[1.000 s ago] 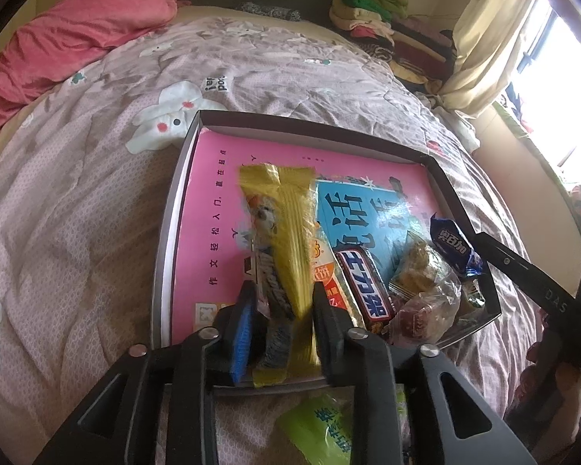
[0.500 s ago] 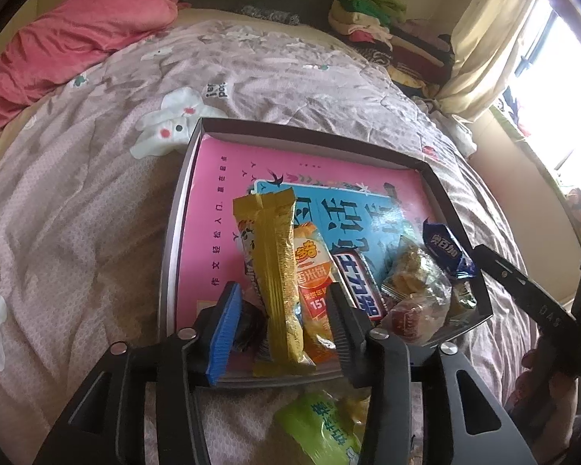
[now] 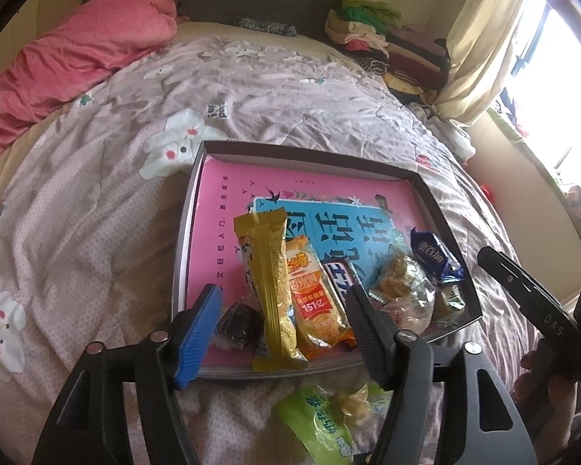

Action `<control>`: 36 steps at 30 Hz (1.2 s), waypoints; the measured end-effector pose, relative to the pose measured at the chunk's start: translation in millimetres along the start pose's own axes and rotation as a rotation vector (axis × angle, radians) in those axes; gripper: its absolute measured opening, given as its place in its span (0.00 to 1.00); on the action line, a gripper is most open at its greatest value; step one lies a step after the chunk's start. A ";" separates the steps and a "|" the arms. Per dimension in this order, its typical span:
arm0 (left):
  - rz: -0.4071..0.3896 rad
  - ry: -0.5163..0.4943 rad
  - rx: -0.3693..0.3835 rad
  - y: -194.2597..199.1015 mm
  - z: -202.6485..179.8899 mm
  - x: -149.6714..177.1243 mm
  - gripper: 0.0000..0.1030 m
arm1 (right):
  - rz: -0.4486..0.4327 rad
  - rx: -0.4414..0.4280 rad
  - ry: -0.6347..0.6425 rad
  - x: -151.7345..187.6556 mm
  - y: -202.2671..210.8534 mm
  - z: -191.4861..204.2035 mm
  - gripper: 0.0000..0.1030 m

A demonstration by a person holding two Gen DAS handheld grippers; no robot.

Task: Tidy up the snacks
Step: 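Move both open grippers back to the snacks lying beside the tray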

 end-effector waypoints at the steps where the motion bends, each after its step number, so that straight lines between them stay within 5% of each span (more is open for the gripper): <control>1: -0.006 -0.006 -0.001 2.6 -1.0 -0.5 0.70 | -0.009 -0.004 0.002 -1.3 2.6 1.2 0.67; 21: -0.051 -0.084 0.005 36.8 -17.3 5.5 0.73 | -0.085 -0.028 0.068 1.4 44.1 19.9 0.76; 36: -0.028 -0.146 0.002 43.3 -32.6 25.4 0.73 | -0.035 -0.080 0.132 34.8 57.3 41.2 0.79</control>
Point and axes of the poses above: each gripper's, at about its wrist camera, not at the fingertips, and y roughly against the way its jaws point, z to its left, x to its underside, the point moved 9 cm from there along -y, roughly the way its jaws point, and after that the axes turned 5 degrees about z, right-handed, at the moved point
